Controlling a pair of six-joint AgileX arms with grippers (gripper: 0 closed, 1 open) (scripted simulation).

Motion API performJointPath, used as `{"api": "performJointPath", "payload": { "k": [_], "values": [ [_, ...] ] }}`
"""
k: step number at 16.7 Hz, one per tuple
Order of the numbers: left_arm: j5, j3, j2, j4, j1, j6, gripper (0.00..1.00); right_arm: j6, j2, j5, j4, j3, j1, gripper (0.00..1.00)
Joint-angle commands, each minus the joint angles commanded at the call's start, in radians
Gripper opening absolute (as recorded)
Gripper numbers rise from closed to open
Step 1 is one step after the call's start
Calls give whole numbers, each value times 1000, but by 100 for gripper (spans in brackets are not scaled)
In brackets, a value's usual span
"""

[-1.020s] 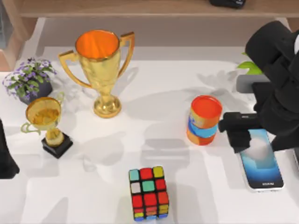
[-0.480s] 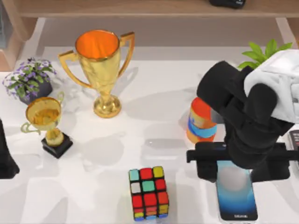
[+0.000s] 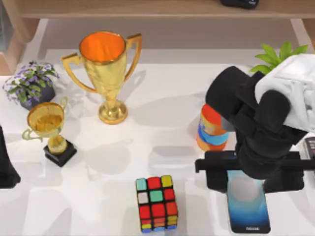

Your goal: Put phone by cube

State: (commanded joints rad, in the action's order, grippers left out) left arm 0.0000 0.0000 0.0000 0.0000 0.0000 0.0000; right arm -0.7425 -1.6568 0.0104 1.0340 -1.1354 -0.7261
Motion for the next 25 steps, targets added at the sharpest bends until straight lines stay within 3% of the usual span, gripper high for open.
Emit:
{"api": "performJointPath", "payload": {
  "k": [17,25],
  "values": [
    [0,0,0,0,0,0,100,-22,-43,-61,-100,62,-1,0],
    [0,0,0,0,0,0,100,-5,-71,-7,-213,121,-7,0]
  ]
}}
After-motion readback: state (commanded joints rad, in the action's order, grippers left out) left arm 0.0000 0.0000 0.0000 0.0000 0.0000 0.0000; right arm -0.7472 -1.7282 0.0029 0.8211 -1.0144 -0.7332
